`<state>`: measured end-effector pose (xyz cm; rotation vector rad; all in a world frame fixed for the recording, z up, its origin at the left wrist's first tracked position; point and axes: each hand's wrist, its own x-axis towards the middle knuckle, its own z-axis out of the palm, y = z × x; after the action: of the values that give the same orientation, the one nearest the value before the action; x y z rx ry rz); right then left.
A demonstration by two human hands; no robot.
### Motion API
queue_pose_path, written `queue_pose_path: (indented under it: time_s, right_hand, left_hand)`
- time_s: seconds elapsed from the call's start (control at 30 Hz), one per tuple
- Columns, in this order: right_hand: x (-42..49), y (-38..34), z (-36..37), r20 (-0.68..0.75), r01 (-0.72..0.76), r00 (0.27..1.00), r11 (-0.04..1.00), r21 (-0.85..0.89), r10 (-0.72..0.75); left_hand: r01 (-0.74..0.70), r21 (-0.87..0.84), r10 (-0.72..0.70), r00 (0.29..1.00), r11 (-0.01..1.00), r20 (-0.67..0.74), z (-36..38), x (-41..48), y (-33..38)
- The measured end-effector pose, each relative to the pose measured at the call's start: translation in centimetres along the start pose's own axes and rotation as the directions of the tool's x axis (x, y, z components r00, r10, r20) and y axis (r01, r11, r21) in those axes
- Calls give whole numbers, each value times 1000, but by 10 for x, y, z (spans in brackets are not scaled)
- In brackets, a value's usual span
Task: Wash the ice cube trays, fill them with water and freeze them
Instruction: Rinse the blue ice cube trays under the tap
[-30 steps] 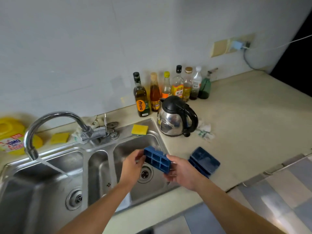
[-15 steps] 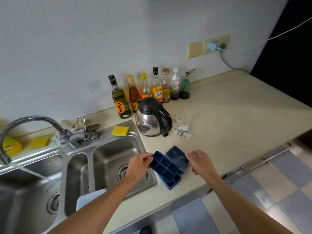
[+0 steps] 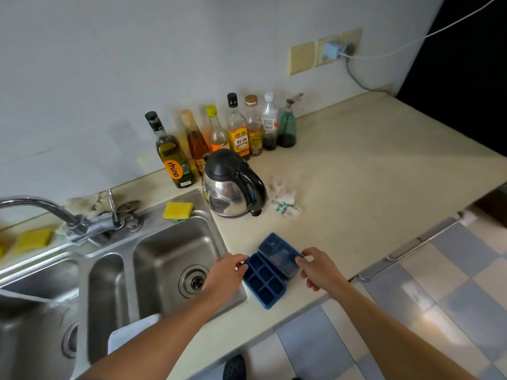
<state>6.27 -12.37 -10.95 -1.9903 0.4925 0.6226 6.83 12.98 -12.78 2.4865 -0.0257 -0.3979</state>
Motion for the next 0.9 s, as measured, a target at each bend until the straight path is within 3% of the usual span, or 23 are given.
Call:
queue_pose_path:
  time_s: [0.37, 0.5, 0.63, 0.77, 0.9]
  right_hand:
    - [2, -22, 7, -95, 100, 992, 973, 207, -82]
    - [-7, -66, 25, -94, 172, 983, 963, 207, -155]
    - [-25, -119, 64, 63, 241, 964, 946, 217, -260]
    - [-45, -177, 134, 241, 233, 924, 938, 257, -296]
    - [-67, -224, 219, 350, 223, 885, 940, 259, -307]
  left_hand:
    - [-64, -150, 66, 998, 987, 11, -4, -4, -13]
    - [71, -370, -103, 992, 926, -67, -28, -7, -28]
    - [120, -775, -247, 968, 620, -48, -67, -15, -51]
    - [59, -930, -333, 940, 364, -71, -115, -35, -88]
    - [-39, -997, -506, 860, 68, -68, -159, -59, -131]
